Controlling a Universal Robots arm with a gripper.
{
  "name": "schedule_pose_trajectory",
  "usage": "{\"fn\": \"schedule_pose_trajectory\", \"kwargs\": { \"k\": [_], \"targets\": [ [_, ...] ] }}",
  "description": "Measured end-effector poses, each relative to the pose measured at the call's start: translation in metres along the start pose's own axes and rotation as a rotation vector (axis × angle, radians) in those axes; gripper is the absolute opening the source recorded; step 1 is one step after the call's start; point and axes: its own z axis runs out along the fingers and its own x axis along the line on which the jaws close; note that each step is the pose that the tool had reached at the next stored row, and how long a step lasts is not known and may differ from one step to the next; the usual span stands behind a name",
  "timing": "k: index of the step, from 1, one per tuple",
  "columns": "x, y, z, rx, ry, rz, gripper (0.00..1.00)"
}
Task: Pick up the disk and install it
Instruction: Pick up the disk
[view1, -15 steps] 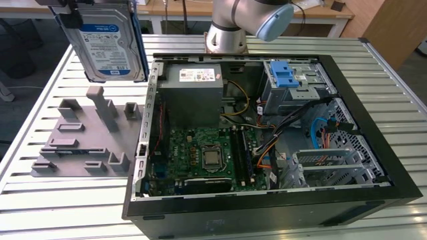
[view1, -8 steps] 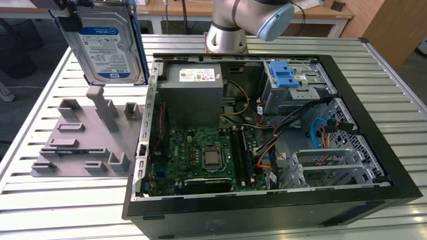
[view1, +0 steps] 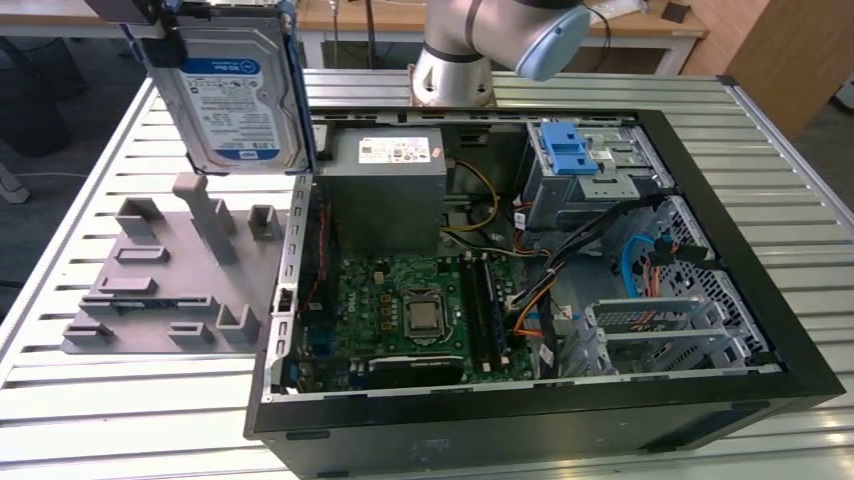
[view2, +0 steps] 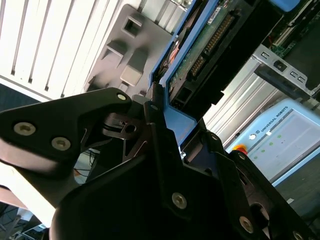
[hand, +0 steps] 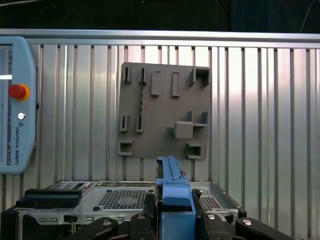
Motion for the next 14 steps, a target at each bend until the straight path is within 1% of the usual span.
{"fn": "schedule_pose_trajectory", "kwargs": {
  "k": [7, 14],
  "targets": [
    [0.0004, -0.0290, -0.0002, -0.0009, -0.0001, 0.000, 0.36],
    [0.0003, -0.0607, -0.0002, -0.0010, -0.0001, 0.000, 0.36]
  ]
}}
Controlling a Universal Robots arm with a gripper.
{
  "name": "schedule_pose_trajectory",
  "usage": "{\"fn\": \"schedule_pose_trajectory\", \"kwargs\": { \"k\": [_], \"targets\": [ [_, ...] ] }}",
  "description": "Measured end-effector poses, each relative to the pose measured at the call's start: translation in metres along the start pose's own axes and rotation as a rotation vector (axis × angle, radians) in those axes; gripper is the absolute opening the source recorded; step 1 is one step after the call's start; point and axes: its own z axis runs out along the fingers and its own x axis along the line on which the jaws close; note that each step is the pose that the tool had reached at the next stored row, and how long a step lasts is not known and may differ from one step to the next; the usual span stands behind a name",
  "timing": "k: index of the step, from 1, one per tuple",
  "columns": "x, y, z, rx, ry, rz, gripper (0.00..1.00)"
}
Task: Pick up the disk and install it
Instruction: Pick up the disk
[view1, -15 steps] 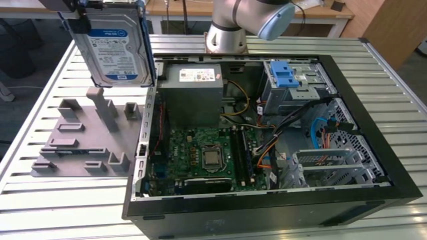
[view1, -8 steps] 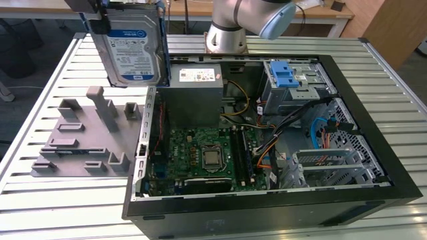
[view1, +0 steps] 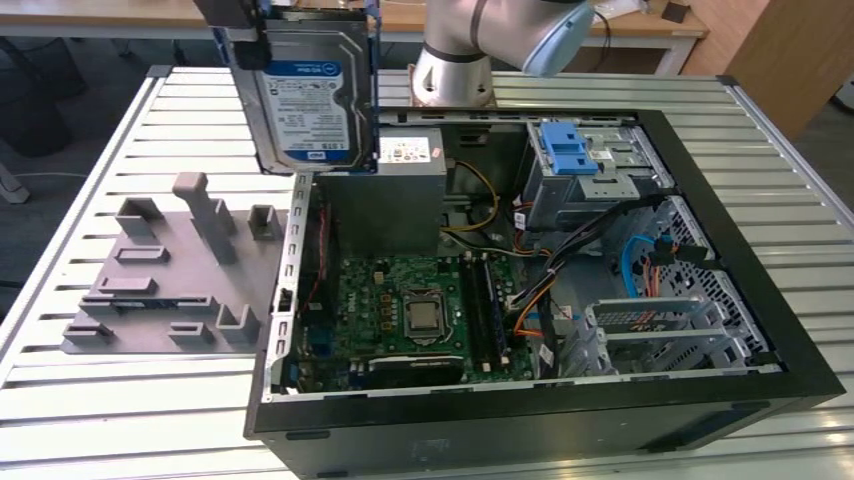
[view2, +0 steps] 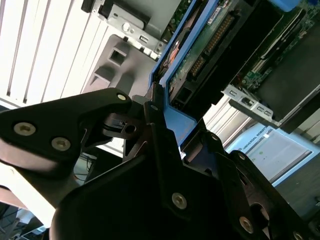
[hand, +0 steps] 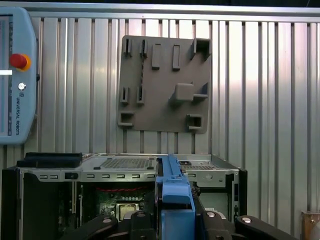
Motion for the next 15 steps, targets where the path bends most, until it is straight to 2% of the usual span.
{"fn": "schedule_pose_trajectory", "kwargs": {
  "k": [7, 11, 15],
  "targets": [
    [0.0006, -0.0291, -0.0002, -0.0001, 0.0000, 0.000, 0.36],
    [0.0040, -0.0363, 0.0003, -0.0001, 0.0001, 0.000, 0.36],
    [0.0107, -0.0402, 0.0013, -0.0001, 0.0001, 0.000, 0.36]
  ]
}}
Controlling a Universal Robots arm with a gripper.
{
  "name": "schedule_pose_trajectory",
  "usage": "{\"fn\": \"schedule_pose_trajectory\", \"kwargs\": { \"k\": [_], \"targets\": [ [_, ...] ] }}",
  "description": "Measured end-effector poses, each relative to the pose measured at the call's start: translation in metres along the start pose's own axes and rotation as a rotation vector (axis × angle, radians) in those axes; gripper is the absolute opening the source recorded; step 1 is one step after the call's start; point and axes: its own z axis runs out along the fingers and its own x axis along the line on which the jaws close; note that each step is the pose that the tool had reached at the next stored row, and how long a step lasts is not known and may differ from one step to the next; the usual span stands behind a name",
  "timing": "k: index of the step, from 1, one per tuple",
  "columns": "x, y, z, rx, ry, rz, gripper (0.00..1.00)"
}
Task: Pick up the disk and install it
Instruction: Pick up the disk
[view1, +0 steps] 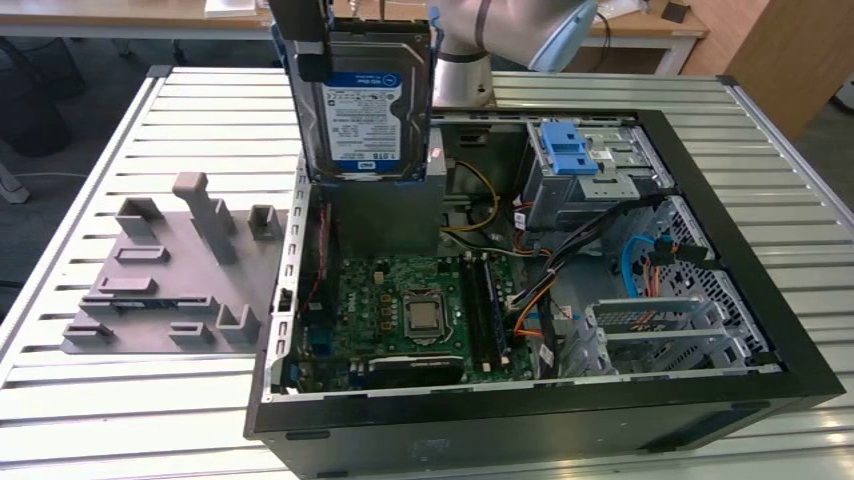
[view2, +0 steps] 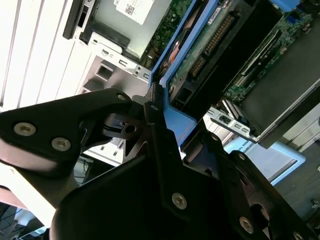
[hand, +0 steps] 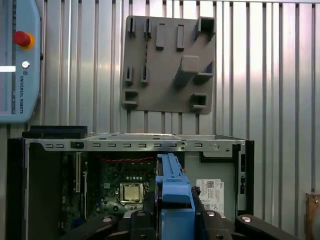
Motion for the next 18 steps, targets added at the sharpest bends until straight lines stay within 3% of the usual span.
{"fn": "schedule_pose_trajectory", "kwargs": {
  "k": [5, 11, 18],
  "targets": [
    [0.0072, -0.0067, 0.0022, 0.0003, -0.0003, 0.000, 0.36],
    [0.0110, -0.0224, 0.0027, 0.0000, -0.0001, 0.000, 0.36],
    [0.0153, -0.0304, 0.0031, 0.0000, 0.0001, 0.000, 0.36]
  ]
}}
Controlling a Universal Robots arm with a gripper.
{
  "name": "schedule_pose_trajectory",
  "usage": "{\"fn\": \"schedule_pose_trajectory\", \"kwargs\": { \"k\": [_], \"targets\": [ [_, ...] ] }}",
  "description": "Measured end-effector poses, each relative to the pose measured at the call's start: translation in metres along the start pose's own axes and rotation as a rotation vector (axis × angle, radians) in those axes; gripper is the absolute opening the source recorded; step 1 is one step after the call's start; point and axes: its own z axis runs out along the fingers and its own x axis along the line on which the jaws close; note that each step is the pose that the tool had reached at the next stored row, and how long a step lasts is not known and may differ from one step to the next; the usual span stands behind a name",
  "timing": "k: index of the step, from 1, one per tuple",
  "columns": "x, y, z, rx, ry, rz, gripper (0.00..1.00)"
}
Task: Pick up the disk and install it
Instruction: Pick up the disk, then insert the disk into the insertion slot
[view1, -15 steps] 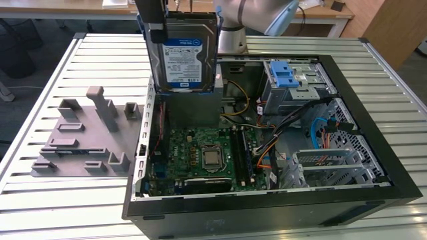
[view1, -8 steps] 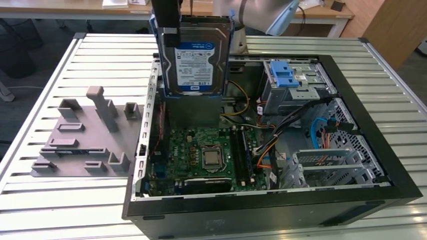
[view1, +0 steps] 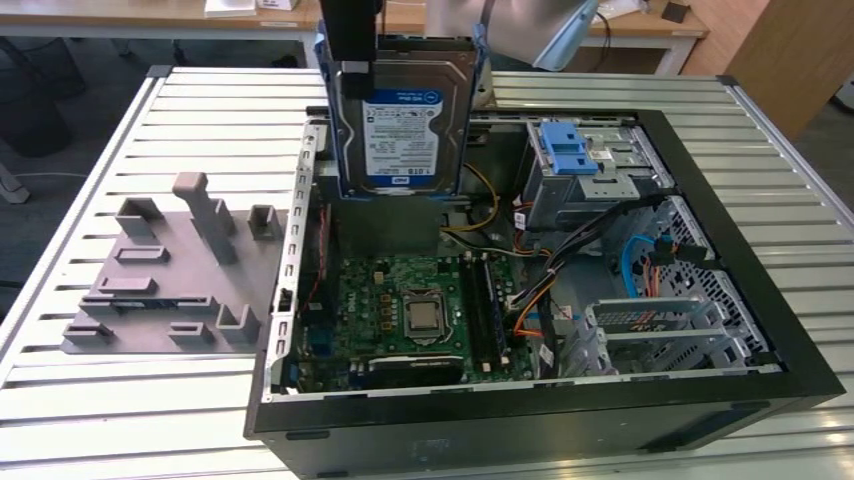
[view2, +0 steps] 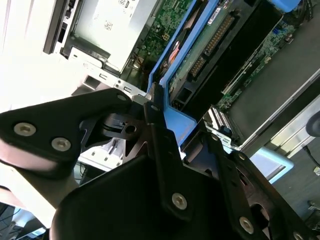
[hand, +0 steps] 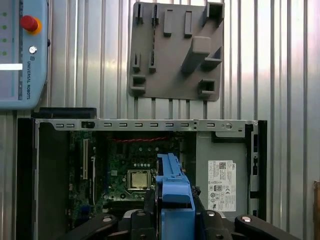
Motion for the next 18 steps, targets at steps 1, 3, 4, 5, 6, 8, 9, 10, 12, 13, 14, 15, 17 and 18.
{"fn": "schedule_pose_trajectory", "kwargs": {
  "k": [1, 3, 4, 5, 6, 8, 9, 10, 12, 13, 14, 15, 17, 18],
  "targets": [
    [0.0004, -0.0015, 0.0000, 0.0000, 0.0000, 0.000, 0.36],
    [0.0010, -0.0055, 0.0000, 0.0000, 0.0000, 0.000, 0.36],
    [0.0012, -0.0078, 0.0001, 0.0001, -0.0001, 0.000, 0.36],
    [0.0013, -0.0102, 0.0001, 0.0001, -0.0001, 0.000, 0.36],
    [0.0014, -0.0128, 0.0001, 0.0000, 0.0000, 0.000, 0.36],
    [0.0016, -0.0186, 0.0001, 0.0001, -0.0002, 0.000, 0.36],
    [0.0016, -0.0216, 0.0001, 0.0001, -0.0001, 0.000, 0.36],
    [0.0016, -0.0250, 0.0000, 0.0000, 0.0000, 0.000, 0.36],
    [0.0016, -0.0307, 0.0000, 0.0001, -0.0001, 0.000, 0.36],
    [0.0017, -0.0333, -0.0001, 0.0000, -0.0001, 0.000, 0.36],
    [0.0017, -0.0360, -0.0001, 0.0000, 0.0000, 0.000, 0.36],
    [0.0018, -0.0386, -0.0001, 0.0001, -0.0001, 0.000, 0.36],
    [0.0020, -0.0434, -0.0001, 0.0000, -0.0001, 0.000, 0.36],
    [0.0023, -0.0453, -0.0001, 0.0001, -0.0001, 0.000, 0.36]
  ]
}}
